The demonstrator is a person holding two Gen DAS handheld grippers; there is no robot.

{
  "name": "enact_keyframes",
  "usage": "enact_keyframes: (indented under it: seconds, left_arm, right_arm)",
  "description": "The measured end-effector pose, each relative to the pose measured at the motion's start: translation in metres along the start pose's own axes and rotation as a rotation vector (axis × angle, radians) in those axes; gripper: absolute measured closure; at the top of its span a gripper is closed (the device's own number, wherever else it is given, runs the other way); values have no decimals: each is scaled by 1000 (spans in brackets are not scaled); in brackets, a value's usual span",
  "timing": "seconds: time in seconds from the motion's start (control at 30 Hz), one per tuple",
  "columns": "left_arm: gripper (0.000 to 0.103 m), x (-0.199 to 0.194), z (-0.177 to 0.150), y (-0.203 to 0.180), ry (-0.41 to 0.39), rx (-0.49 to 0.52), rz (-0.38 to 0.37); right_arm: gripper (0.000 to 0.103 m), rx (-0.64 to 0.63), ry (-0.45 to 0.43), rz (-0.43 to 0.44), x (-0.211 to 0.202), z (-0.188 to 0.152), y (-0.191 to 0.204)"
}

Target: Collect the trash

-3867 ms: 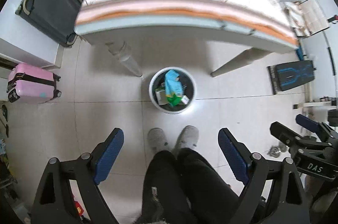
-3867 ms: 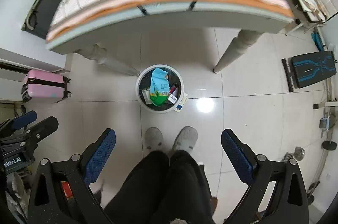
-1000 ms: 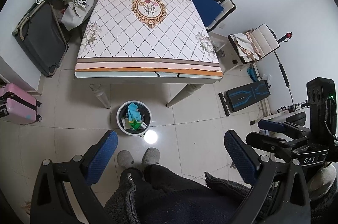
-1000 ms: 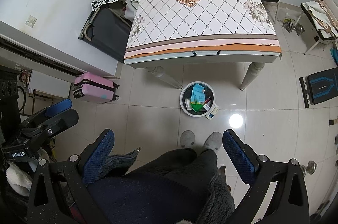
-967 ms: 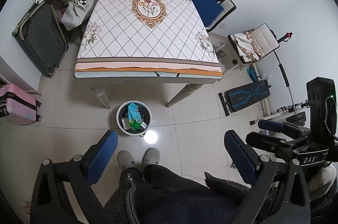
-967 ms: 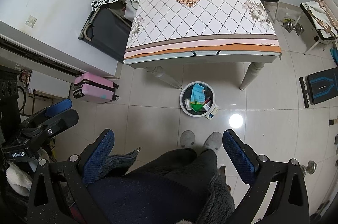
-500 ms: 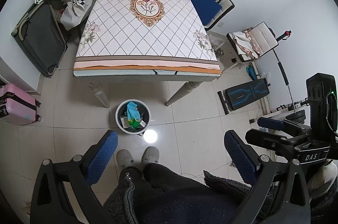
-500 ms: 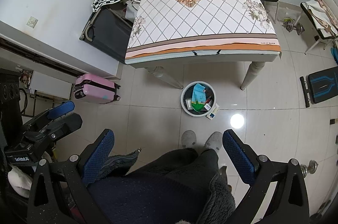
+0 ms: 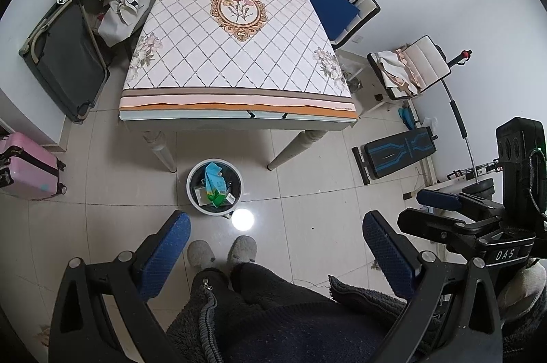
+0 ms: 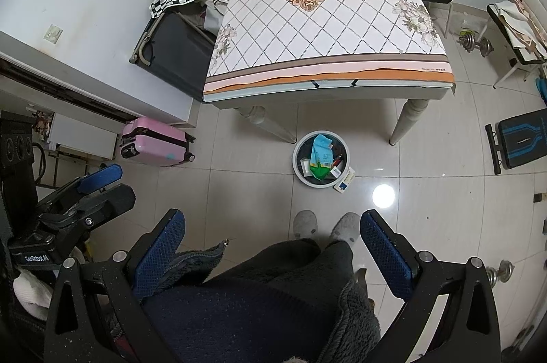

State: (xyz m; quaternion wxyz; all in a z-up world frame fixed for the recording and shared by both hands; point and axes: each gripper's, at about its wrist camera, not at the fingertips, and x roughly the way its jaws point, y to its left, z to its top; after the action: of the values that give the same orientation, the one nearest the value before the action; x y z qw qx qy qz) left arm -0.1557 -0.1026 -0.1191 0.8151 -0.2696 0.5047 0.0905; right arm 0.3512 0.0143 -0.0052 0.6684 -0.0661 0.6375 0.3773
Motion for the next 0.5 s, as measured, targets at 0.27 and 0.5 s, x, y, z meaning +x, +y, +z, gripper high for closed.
enact_keyframes:
  seconds: [0.27,0.5]
  left_arm:
    - [0,0,-2,1,-1,-17,6]
    - [0,-1,2,4,-4,-25,12]
  right_arm:
    - [0,-8,11,3,3,2,1]
    - [0,-13,17,3,7,7,3]
